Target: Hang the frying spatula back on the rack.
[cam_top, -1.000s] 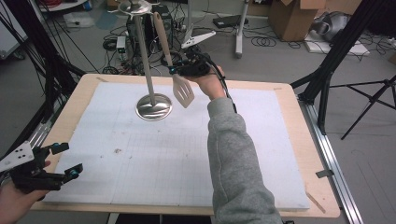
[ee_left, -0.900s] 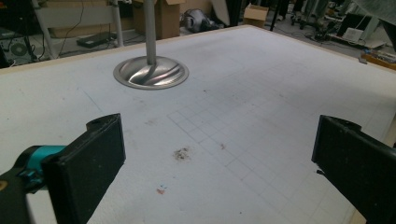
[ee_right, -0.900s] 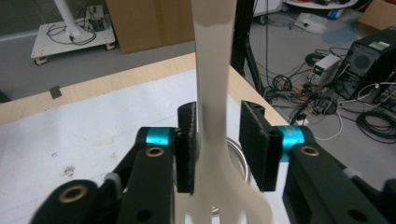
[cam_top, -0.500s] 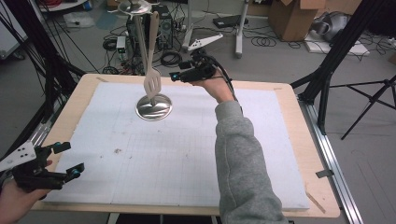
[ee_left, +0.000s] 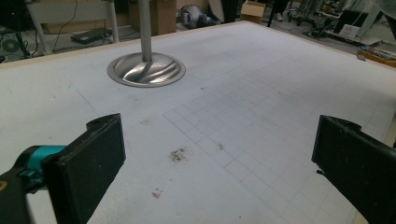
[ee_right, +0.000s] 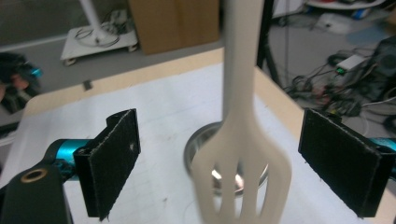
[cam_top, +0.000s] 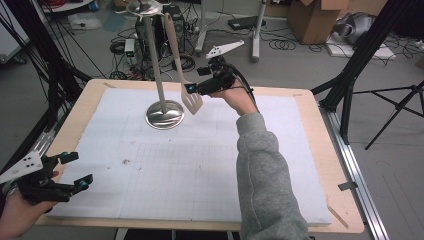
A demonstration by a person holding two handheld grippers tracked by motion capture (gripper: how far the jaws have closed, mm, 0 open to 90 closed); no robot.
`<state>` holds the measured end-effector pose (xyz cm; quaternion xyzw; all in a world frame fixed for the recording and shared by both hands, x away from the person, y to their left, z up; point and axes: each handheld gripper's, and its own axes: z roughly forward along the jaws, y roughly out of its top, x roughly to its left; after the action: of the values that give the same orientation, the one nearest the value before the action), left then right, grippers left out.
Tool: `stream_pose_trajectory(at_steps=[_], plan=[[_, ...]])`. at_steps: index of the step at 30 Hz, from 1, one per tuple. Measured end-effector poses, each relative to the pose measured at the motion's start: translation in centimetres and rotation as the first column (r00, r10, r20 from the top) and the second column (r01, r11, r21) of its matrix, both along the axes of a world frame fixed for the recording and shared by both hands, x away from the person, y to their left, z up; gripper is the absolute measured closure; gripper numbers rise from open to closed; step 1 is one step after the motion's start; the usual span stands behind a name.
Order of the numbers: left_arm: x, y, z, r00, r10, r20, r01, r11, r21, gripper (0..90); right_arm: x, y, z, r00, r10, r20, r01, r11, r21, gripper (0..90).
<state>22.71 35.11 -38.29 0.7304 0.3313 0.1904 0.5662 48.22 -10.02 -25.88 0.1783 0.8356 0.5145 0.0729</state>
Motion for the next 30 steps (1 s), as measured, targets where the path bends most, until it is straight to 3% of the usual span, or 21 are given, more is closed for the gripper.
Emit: stream_pose_trajectory(at_steps=[3,15,30], plan=[[0.1,-0.1,0.0,1.0,-0.001,0.004,0.001,1.0,0.002,3.2,-0.3,0.1,-0.2,0.9996,0.01,0.028,-0.008,0.999,-0.041,11.9],[0.8,-0.7,-0.2,0.9999,-0.011,0.011,0.011,0.9999,-0.004,3.2,-1.7,-1.3,-0.2,0.9972,0.001,0.075,0.0,1.0,-0.023,11.9],[1.7,-1.0,0.0,0.9994,-0.012,0.033,0.013,0.9994,-0.032,3.2,-3.0,-4.2,-1.4,0.997,-0.032,0.07,0.034,0.999,-0.027,11.9]])
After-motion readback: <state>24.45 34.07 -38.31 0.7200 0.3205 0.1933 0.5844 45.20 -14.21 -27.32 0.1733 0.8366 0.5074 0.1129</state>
